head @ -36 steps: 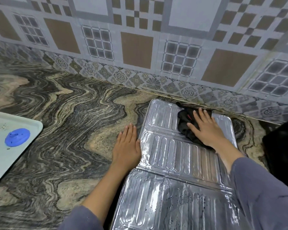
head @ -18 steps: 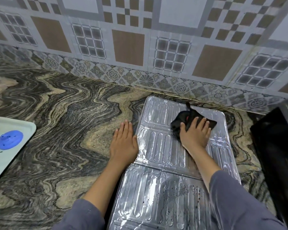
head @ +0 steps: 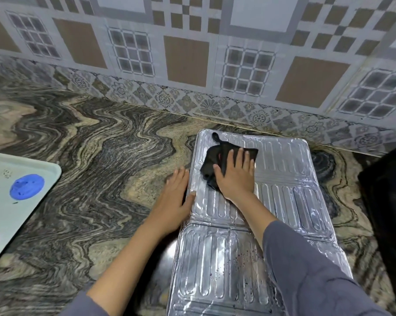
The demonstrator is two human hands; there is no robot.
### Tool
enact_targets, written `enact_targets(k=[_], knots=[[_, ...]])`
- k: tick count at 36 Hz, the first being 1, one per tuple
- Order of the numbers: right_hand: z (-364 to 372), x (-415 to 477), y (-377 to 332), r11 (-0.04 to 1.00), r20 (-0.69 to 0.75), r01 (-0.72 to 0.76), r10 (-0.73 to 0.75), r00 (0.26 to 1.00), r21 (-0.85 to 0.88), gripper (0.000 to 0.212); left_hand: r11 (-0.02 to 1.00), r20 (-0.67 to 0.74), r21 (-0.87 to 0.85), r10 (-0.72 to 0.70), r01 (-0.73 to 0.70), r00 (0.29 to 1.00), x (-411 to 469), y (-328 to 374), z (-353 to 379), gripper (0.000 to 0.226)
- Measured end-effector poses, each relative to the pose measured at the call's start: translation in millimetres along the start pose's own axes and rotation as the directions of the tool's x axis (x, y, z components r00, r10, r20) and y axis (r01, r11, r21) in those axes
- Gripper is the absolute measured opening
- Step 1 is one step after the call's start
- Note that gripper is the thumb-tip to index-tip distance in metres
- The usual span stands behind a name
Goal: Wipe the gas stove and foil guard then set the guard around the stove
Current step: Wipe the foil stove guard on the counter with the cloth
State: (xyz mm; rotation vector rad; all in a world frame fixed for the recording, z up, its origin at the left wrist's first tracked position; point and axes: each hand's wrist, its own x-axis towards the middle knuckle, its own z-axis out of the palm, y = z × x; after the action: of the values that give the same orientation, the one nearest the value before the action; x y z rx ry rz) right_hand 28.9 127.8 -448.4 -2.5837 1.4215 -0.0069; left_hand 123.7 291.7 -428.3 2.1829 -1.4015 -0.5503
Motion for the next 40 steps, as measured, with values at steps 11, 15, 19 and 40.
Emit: enact_targets(k=[11, 15, 19, 40], knots=[[-1, -3, -22, 0.998, 0.066, 0.064, -0.064, 0.996, 0.008, 0.078, 0.95, -0.01, 0.309, -0.049, 0.05, 0.999, -29, -5, 28, 0.059], [2, -5, -37, 0.985, 0.11, 0.175, -0.173, 0.979, -0.01, 0.08, 0.954, -0.045, 0.292, -0.06, 0.07, 0.997, -29, -4, 30, 0.057], [2, -5, -37, 0.95, 0.123, 0.31, -0.305, 0.945, -0.027, 0.072, 0.956, -0.083, 0.281, -0.065, 0.086, 0.994, -29, -1, 31, 0.054], [-30, -54, 117, 0.975, 0.103, 0.219, -0.213, 0.971, -0.045, 0.057, 0.944, -0.07, 0.315, -0.08, 0.098, 0.994, -27, 1, 33, 0.052]])
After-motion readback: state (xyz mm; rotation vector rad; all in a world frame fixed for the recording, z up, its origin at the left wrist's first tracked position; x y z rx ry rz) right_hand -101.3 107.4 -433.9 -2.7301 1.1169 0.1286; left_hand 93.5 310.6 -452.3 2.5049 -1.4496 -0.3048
